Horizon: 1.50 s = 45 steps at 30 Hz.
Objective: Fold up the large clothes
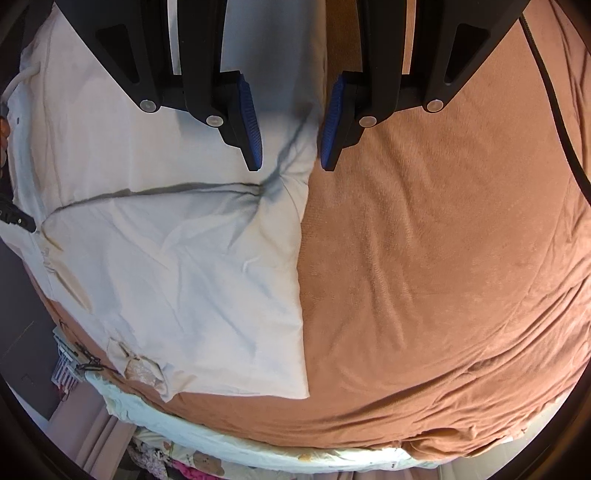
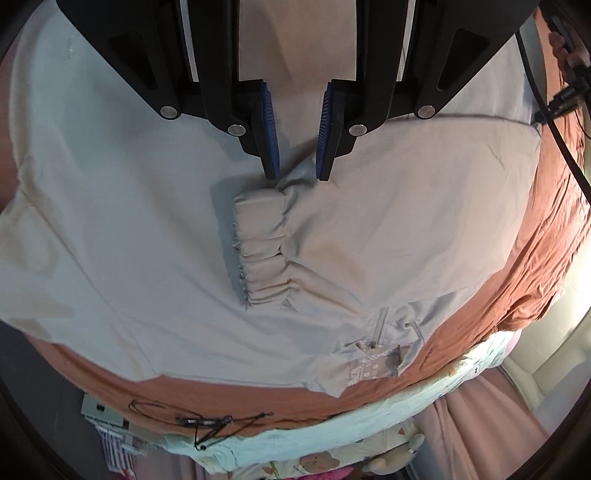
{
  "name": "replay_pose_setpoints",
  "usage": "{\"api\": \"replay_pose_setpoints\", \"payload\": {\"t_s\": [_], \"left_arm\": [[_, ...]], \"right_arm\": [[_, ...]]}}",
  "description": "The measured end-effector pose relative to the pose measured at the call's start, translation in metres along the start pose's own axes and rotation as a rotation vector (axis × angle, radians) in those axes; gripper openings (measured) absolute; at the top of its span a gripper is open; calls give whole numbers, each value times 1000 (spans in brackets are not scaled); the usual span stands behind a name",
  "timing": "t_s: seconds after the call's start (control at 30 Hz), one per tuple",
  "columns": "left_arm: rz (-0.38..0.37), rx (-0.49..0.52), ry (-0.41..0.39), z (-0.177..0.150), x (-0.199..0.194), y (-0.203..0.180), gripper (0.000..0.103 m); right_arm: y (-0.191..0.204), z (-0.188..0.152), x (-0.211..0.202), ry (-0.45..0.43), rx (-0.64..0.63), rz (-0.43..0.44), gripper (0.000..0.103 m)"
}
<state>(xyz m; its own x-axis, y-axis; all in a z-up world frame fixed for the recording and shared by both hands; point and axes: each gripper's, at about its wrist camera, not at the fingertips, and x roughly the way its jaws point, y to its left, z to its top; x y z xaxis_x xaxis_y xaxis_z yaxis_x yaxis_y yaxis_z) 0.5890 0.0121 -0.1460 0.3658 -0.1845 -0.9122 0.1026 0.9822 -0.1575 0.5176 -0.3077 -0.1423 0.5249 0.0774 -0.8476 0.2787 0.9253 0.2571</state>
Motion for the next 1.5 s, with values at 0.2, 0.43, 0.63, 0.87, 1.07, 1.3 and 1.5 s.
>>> {"api": "replay_pose_setpoints", "payload": {"t_s": [0.2,0.43,0.63,0.87,1.07,1.3,1.5], "left_arm": [[2,-18,-104,-19,-51,-17,58],[16,-10,-216,-47,-104,-40,75],[3,-6,-280,-68,-137,-62,75],[-27,22,-332,-91,-171,-94,75],[-52,52,-364,-106,-187,-127,75],[-99,109,-369,-113,-192,-178,75],[-134,163,-367,-111,-188,-227,75]], "right_arm": [[-4,-29,-48,-75,-39,93,18],[-8,-59,-110,-190,-214,5,18],[-10,-89,-161,-298,-257,-54,18],[-28,-125,-198,-381,-258,-132,18],[-44,-149,-220,-412,-267,-159,18],[-82,-158,-248,-396,-218,-132,103],[-119,-155,-266,-391,-137,-196,103]]}}
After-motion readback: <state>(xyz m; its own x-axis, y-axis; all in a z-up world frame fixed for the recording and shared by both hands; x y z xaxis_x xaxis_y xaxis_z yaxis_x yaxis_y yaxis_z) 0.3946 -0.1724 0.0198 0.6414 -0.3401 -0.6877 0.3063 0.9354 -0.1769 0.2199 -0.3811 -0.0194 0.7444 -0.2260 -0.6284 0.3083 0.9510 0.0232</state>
